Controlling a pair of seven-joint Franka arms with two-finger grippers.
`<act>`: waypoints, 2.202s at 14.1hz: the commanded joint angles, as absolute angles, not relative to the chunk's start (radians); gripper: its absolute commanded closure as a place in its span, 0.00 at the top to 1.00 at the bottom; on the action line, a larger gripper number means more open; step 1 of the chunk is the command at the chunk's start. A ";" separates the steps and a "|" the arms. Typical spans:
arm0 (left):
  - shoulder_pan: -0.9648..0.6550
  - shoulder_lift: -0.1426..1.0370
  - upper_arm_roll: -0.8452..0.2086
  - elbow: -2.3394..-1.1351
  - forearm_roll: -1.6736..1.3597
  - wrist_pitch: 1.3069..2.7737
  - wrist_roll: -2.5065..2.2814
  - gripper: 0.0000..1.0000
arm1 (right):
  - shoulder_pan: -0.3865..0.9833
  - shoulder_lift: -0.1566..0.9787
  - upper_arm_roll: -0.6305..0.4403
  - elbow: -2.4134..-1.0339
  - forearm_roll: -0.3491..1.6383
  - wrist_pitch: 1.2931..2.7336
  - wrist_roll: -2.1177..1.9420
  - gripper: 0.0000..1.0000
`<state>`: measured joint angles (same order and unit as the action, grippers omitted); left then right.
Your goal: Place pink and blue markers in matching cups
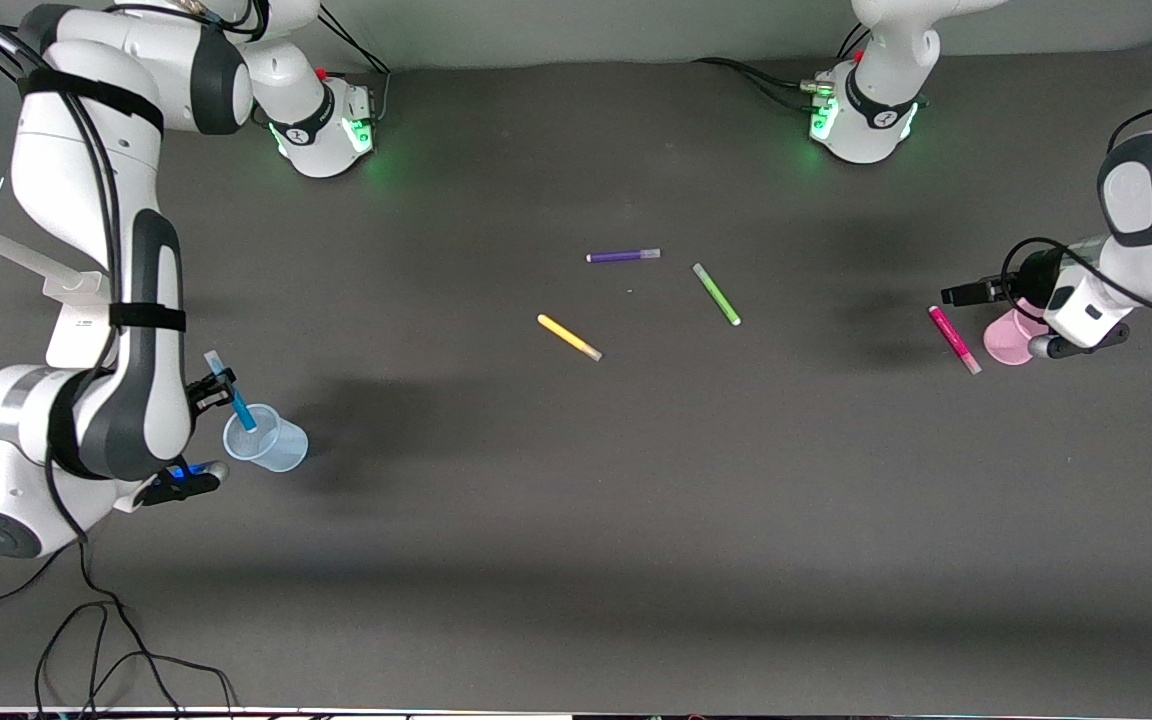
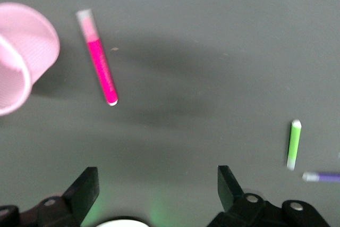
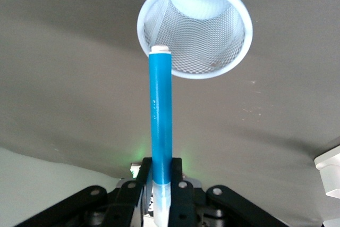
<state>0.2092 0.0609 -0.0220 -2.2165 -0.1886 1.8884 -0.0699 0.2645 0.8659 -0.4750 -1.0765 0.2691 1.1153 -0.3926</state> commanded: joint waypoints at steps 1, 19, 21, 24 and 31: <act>0.204 0.087 -0.020 -2.236 -0.155 1.949 -0.210 0.99 | 0.256 0.922 -0.482 -1.016 0.275 1.081 -0.413 0.00; 0.158 0.172 -0.012 -2.556 0.187 2.638 -0.492 0.81 | 0.245 0.983 -0.482 -1.017 0.239 1.172 -0.416 0.06; 0.160 0.182 -0.011 -2.577 0.187 2.703 -0.492 0.81 | 0.244 0.983 -0.482 -1.019 0.239 1.177 -0.416 0.90; 0.158 0.209 -0.008 -2.605 0.189 2.801 -0.480 0.67 | 0.244 0.980 -0.482 -1.017 0.239 1.177 -0.416 1.00; 0.156 0.221 -0.008 -2.603 0.190 2.818 -0.477 0.69 | 0.247 0.850 -0.485 -1.017 0.242 1.172 -0.419 1.00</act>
<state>0.1586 0.2163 -0.0129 -2.5920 0.1727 2.7975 -0.4671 0.2498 0.9254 -0.4898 -1.0118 0.2549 1.1810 -0.3939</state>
